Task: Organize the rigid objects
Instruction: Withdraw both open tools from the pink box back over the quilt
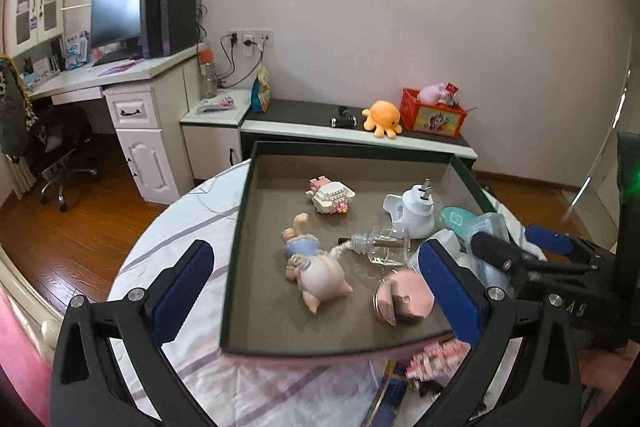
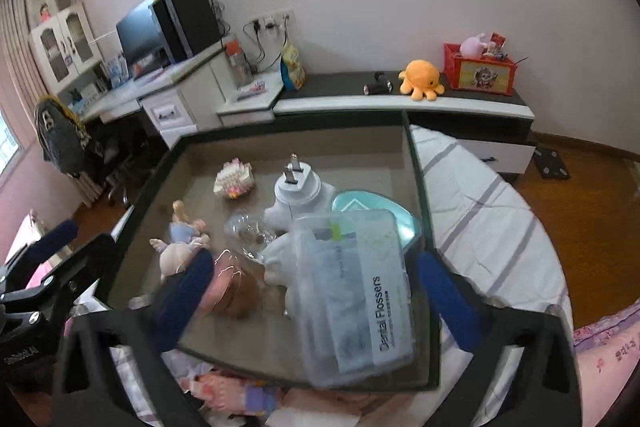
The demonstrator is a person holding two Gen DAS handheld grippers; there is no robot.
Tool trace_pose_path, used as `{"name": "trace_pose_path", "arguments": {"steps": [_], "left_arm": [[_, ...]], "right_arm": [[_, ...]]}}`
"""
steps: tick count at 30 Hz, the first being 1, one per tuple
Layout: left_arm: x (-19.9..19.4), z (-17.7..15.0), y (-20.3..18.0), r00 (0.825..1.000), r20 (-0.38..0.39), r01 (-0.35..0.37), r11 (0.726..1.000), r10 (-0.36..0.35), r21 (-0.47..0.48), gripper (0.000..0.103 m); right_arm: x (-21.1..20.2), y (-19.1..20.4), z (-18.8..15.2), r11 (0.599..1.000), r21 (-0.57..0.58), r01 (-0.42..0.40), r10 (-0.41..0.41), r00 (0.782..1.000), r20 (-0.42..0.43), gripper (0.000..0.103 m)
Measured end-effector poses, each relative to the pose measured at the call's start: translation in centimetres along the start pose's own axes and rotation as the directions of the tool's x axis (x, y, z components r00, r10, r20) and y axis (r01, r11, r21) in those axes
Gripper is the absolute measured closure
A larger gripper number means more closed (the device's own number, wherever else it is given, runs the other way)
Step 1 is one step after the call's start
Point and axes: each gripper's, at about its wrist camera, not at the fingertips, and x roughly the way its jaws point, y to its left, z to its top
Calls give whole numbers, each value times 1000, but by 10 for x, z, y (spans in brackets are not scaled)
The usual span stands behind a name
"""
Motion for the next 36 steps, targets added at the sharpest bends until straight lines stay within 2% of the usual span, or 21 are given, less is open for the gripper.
{"name": "trace_pose_path", "arguments": {"steps": [11,24,30,36], "left_arm": [[-71,-28,-7,998,54,-9,1000,8,10,0],[-142,-59,-22,996,85,-14,1000,14,6,0],[-167,-72,-25,994,100,-41,999,39,12,0],[-184,-82,-27,994,103,-39,999,37,15,0]], "right_arm": [[-86,16,-28,998,-2,63,-62,989,131,0],[-179,21,-73,999,10,51,-52,972,231,0],[-205,31,-101,998,5,67,-66,964,257,0],[-213,38,-122,997,0,73,-71,968,242,0]]}}
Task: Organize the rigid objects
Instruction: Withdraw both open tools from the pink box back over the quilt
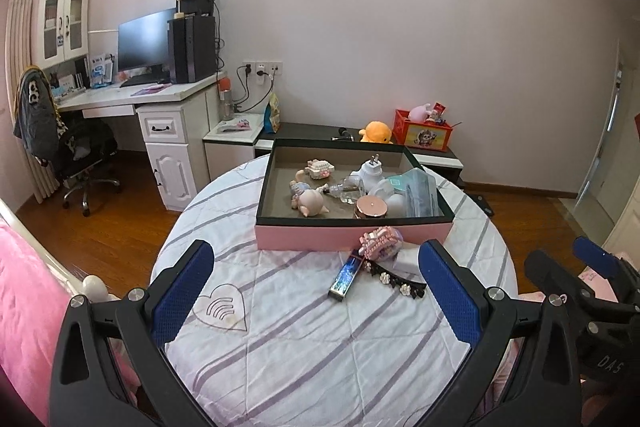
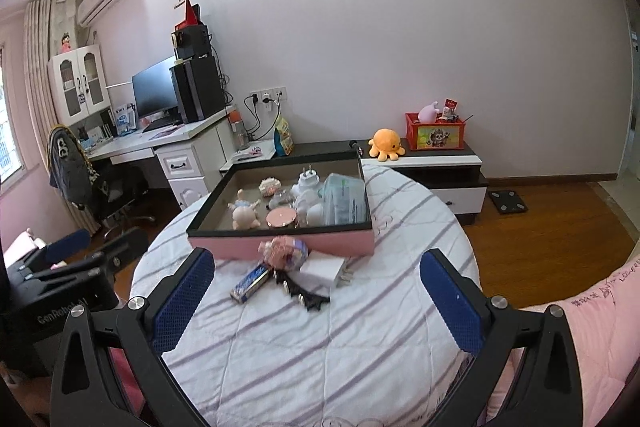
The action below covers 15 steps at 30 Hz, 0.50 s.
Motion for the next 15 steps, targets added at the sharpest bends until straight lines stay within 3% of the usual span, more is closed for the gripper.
{"name": "trace_pose_path", "arguments": {"steps": [15], "left_arm": [[-12,-12,6,1000,-7,-6,1000,5,-17,0]], "right_arm": [[-11,4,-7,1000,12,2,-2,1000,-4,0]]}}
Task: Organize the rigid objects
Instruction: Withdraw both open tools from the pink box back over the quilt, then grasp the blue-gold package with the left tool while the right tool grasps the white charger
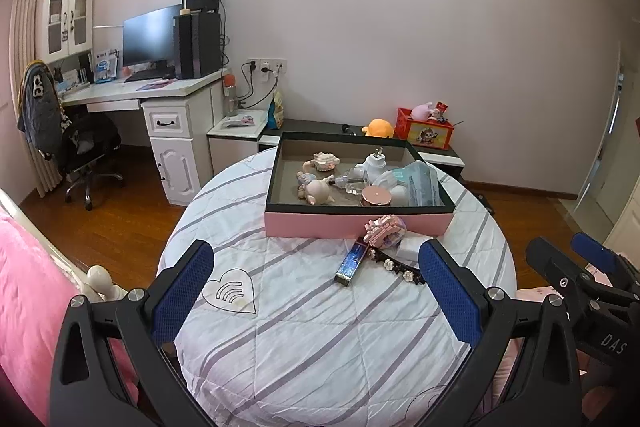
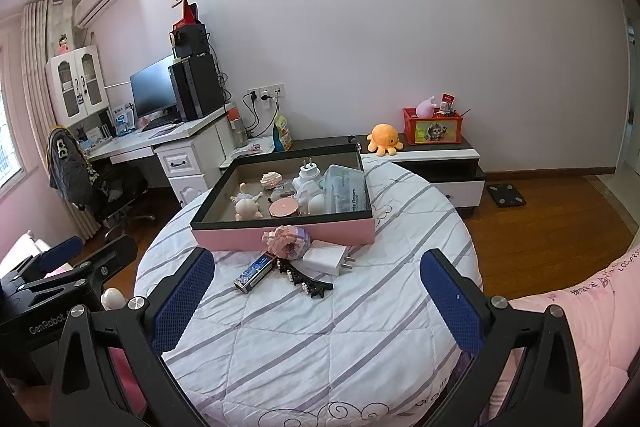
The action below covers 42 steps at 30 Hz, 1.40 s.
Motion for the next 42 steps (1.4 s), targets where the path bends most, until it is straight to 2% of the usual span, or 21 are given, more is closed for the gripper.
{"name": "trace_pose_path", "arguments": {"steps": [18,24,34,42], "left_arm": [[2,-3,2,1000,-7,5,1000,-5,-8,0],[16,-11,1,999,-32,14,1000,-14,-7,0],[76,-27,-2,990,-142,26,1000,-23,16,0],[138,-34,-13,972,-234,44,996,-25,77,0]], "right_arm": [[1,3,0,1000,-7,0,0,1000,-5,0],[8,-1,0,1000,-9,9,-10,1000,-24,0],[50,-19,-2,999,-5,32,-33,994,-107,0],[113,-32,-9,1000,10,29,-26,974,-225,0]]}}
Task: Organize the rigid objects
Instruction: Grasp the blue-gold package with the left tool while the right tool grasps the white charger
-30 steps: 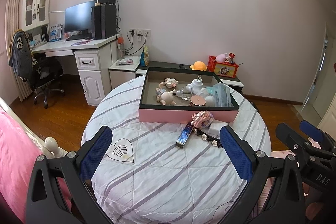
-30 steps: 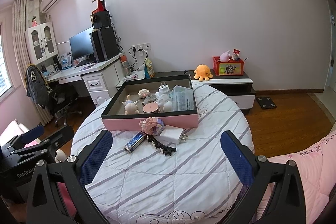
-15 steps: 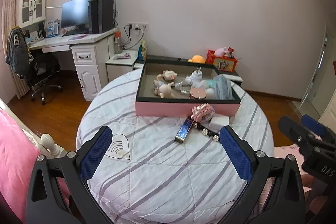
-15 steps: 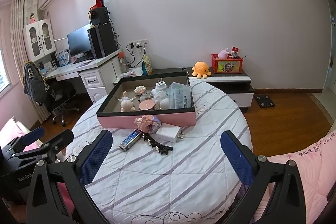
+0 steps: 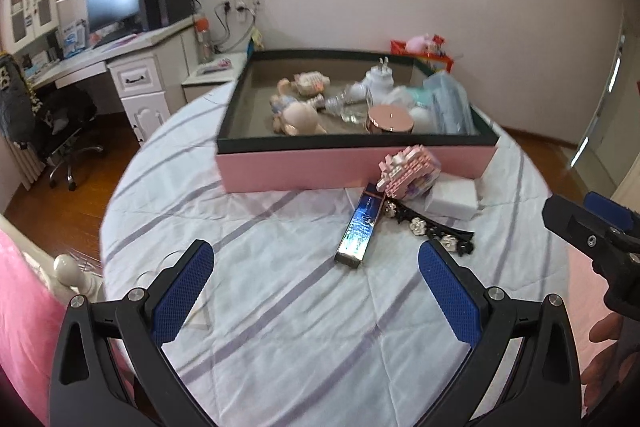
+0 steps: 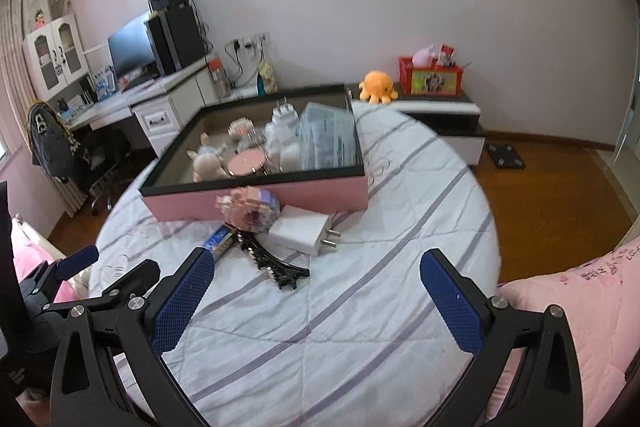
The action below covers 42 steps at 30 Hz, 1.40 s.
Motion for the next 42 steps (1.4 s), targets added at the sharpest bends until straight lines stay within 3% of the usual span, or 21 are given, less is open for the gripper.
{"name": "trace_pose_path", "arguments": {"steps": [10,15,23,27,29,31,32,42], "left_arm": [[67,10,-15,993,-116,13,997,-3,80,1],[85,13,-20,987,-157,40,994,-24,100,14],[92,20,-27,988,-145,77,991,-61,106,31],[87,17,-24,989,-132,82,991,-68,106,43],[84,15,-24,989,-129,86,990,-71,114,57],[80,14,-20,988,-129,96,991,-83,97,76],[79,14,-17,987,-129,102,991,-91,84,80],[73,13,-5,984,-116,139,990,-137,12,82]], "right_arm": [[73,-6,7,1000,-6,-13,12,990,-138,0],[94,-1,9,1000,-13,-26,23,985,-169,0],[121,5,9,999,-32,17,-23,980,-198,0],[122,4,9,998,-49,35,-44,982,-186,8],[119,5,9,997,-62,39,-49,982,-180,15],[116,5,7,994,-84,66,-79,982,-169,32],[114,4,5,994,-82,70,-83,983,-164,31],[105,-4,2,997,-54,47,-54,988,-145,31]]}}
